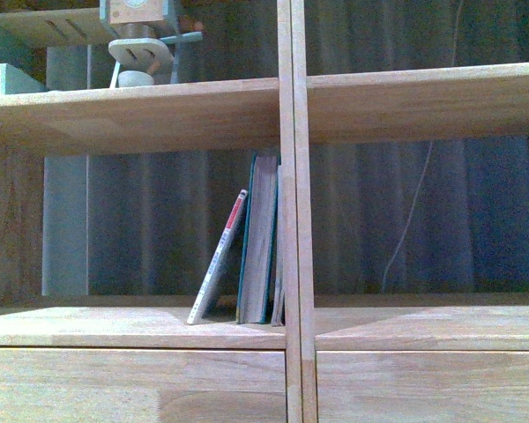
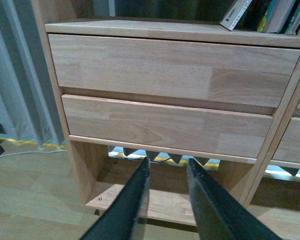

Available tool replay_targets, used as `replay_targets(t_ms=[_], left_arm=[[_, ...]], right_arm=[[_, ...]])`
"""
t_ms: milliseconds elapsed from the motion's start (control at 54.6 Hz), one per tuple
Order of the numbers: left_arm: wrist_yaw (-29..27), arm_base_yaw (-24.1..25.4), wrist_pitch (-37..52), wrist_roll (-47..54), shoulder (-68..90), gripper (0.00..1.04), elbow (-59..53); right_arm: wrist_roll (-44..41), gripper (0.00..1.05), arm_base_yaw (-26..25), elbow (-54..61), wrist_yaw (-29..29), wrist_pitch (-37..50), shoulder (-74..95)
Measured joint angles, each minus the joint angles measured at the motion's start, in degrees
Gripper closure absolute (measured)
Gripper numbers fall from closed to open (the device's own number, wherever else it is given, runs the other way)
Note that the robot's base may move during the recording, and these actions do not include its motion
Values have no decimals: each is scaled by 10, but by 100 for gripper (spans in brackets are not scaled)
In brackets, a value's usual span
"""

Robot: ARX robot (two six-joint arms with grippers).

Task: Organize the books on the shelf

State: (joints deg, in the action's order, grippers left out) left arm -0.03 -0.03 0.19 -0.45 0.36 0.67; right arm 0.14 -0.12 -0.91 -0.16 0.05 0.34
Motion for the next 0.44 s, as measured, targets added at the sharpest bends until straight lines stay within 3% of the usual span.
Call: replay_targets(t_ms=[330,367,440], left_arm=[[0,0,0,0,0,13,0],[0,0,0,0,0,7,0],[0,0,0,2,0,7,0]], right_arm=[[0,6,0,0,0,0,0],[0,6,0,0,0,0,0],[0,7,0,0,0,0,0]])
